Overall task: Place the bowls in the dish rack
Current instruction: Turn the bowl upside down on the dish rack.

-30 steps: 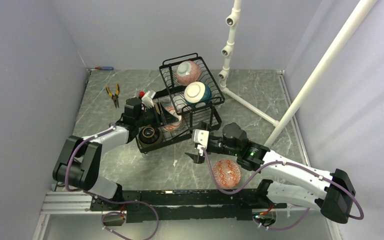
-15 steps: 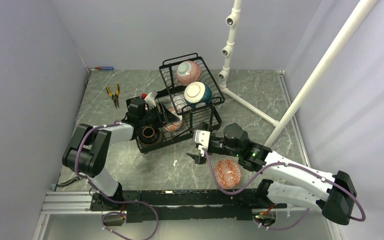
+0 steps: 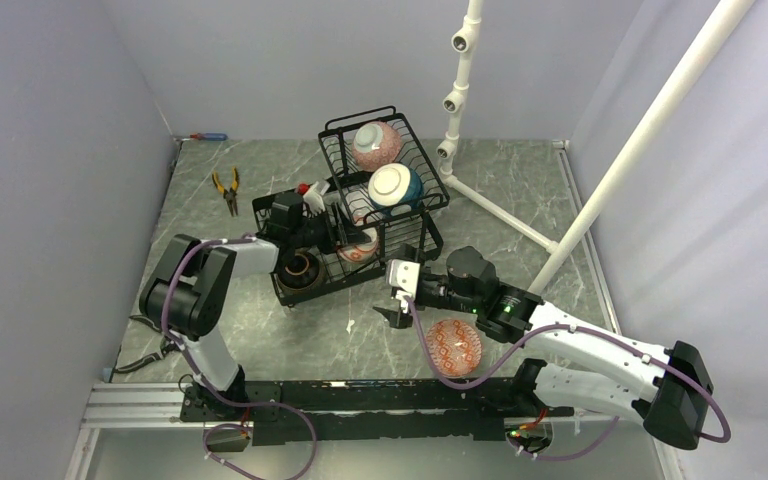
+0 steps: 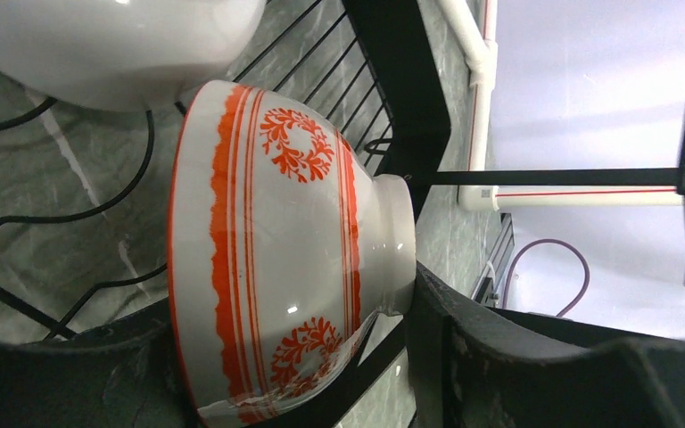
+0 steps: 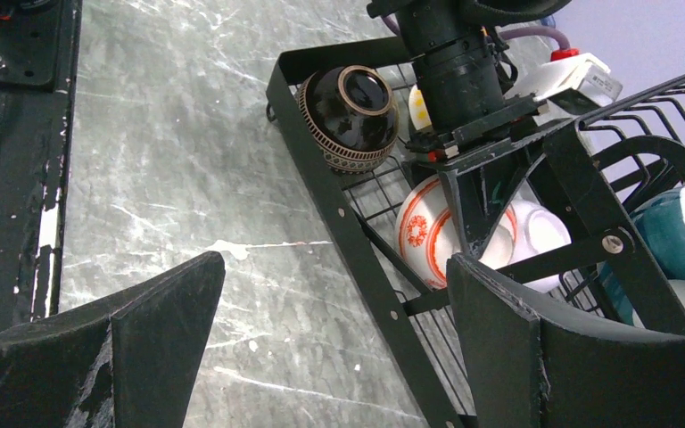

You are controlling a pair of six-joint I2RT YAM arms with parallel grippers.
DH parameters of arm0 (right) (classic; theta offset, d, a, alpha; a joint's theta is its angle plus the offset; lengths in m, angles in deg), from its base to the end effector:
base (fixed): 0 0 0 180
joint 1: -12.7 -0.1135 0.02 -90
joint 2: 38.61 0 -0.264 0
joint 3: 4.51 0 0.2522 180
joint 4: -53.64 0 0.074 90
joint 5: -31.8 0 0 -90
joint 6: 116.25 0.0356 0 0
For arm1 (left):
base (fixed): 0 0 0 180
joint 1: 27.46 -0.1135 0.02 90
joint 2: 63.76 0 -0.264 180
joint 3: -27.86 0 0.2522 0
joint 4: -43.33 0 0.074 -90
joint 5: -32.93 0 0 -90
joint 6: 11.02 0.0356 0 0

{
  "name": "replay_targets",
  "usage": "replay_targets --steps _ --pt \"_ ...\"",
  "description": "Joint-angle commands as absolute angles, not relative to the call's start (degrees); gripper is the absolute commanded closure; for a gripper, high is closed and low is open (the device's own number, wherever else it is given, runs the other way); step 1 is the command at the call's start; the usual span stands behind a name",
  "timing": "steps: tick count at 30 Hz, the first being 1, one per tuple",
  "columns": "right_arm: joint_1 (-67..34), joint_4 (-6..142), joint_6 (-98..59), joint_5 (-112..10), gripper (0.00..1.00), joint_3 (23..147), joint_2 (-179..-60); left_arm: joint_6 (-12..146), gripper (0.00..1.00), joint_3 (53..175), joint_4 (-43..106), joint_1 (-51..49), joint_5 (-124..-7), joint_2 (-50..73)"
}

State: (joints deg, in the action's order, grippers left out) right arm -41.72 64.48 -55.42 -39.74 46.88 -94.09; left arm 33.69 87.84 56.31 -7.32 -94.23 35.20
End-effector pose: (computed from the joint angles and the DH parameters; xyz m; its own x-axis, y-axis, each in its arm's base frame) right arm 0.1224 0.1904 0.2853 0.3319 -0.3307 -0.8835 -0.9021 0.1625 -0.3997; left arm 0.3204 -0.1404 0.1708 -0.8468 -0.2927 -0.4441 0.2591 0.5021 -0.8250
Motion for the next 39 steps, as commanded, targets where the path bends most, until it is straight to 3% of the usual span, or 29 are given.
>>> replay_targets --steps 1,5,8,12,13,14,15,31,39 --pt "-41.8 64.6 -55.87 -39.93 0.0 49.08 -93.9 33.82 0.94 89.55 59.13 -7.14 -96.21 35.64" --pt "-41.88 64.65 -55.98 -40.4 0.0 49.02 -93.47 35.45 0.8 89.86 53.73 -7.15 -93.86 34.49" --pt "-41.81 64.66 -56.06 -40.23 0.0 48.95 -93.52 36.6 0.55 89.79 51.06 -7.07 -93.06 33.24" --pt "-41.81 64.67 -55.96 -39.68 0.0 49.32 -94.12 37.87 0.39 88.99 49.77 -6.9 -91.52 30.6" --pt "-41.83 64.66 -55.96 -39.66 0.0 49.47 -94.23 38.68 0.31 88.92 49.07 -6.75 -90.87 29.95" --pt "-41.82 64.63 -55.94 -39.58 0.0 49.44 -94.32 39.59 0.09 89.02 48.09 -6.65 -90.09 29.33" --pt "-41.8 64.48 -55.88 -39.59 0.0 49.35 -94.33 40.55 0.05 89.38 46.72 -6.55 -89.46 28.83" --pt "-41.83 64.63 -55.69 -39.93 0.0 49.16 -94.08 50.69 0.05 91.28 29.81 -5.57 -75.26 19.15" --pt "-41.8 64.4 -55.52 -39.46 0.0 49.35 -94.62 59.16 0.05 91.78 32.42 -5.09 -85.3 18.57"
